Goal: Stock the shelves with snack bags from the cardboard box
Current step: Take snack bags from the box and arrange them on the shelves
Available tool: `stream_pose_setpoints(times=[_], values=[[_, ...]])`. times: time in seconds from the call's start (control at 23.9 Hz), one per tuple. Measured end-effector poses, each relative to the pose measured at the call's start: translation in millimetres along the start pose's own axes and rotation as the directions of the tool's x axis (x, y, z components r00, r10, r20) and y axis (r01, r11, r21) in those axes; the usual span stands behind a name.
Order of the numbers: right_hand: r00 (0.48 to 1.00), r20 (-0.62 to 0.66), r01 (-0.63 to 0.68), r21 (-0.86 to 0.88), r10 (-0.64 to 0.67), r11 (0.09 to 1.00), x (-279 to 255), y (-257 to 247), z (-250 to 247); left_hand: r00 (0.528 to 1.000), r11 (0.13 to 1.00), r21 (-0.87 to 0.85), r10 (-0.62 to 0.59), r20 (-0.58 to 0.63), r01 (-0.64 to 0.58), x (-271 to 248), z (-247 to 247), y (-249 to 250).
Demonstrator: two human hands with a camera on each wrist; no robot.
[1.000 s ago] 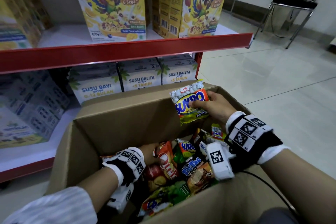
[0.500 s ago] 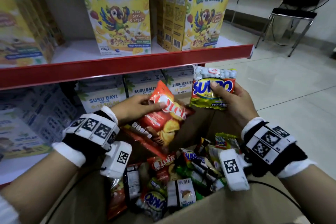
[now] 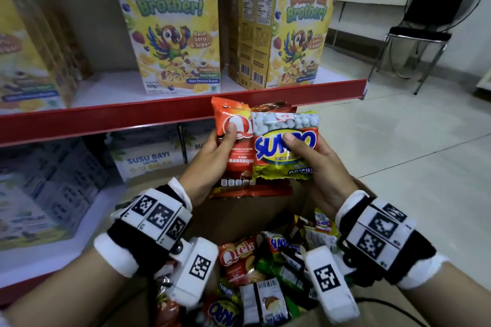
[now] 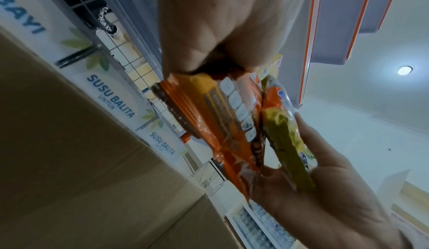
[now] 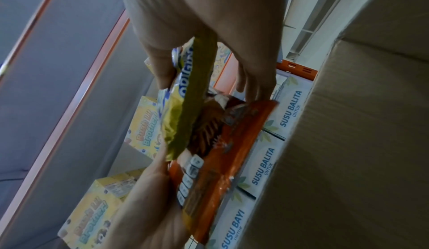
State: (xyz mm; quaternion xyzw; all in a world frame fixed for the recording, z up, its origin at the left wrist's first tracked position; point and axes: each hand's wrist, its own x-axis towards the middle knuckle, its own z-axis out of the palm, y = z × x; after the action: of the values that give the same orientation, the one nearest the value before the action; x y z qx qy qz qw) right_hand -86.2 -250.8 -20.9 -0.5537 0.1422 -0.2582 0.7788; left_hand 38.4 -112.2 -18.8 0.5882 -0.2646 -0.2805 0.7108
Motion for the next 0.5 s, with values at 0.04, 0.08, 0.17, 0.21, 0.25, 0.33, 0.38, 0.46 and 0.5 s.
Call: stream_pose_setpoints(times=[0.04, 0.08, 0.17, 0.21, 0.25, 0.33, 0.38, 0.46, 0.5], values=[[1.000, 0.005, -0.003, 0.003, 0.003, 1.000, 0.4, 1.1, 0.1, 1.000, 1.000, -0.021, 0.000, 0.005, 0.000, -0.2, 2.5, 0.4], [1.000, 0.016, -0.005, 0.006, 0.005, 1.000, 0.6, 1.8, -0.1, 1.000, 0.999, -0.037, 0.000, 0.005, 0.000, 0.0, 4.1, 0.1], [0.999, 0.038, -0.003, 0.000, 0.003, 1.000, 0.1, 3.4, -1.3, 1.000, 0.998, -0.059, -0.007, 0.003, 0.008, -0.2, 6.2, -0.1], [0.999, 0.044, 0.002, -0.012, -0.002, 1.000, 0.1, 4.7, -2.4, 1.000, 0.998, -0.067, -0.010, 0.011, 0.011, -0.4, 7.0, -0.6], [0.999, 0.041, 0.008, -0.027, -0.007, 1.000, 0.1, 6.7, -4.0, 0.999, 0.998, -0.066, -0.014, 0.029, 0.016, -0.2, 7.9, -1.7], [1.000, 0.025, 0.005, -0.073, -0.003, 0.997, 0.4, 9.9, -7.7, 0.998, 0.998, -0.059, -0.023, 0.064, 0.026, -0.3, 9.9, -5.8], [1.000, 0.022, -0.001, -0.101, 0.003, 0.995, 0.3, 10.5, -10.0, 0.997, 0.998, -0.056, -0.034, 0.076, 0.038, -0.3, 11.8, -8.6], [0.999, 0.033, -0.004, -0.156, 0.009, 0.988, 0.8, 10.9, -17.3, 0.990, 0.997, -0.027, -0.063, 0.126, 0.067, 0.6, 14.2, -16.6], [1.000, 0.027, -0.003, -0.180, 0.008, 0.984, 0.2, 9.9, -22.8, 0.983, 0.995, -0.008, -0.093, 0.159, 0.095, 1.7, 15.4, -21.9]])
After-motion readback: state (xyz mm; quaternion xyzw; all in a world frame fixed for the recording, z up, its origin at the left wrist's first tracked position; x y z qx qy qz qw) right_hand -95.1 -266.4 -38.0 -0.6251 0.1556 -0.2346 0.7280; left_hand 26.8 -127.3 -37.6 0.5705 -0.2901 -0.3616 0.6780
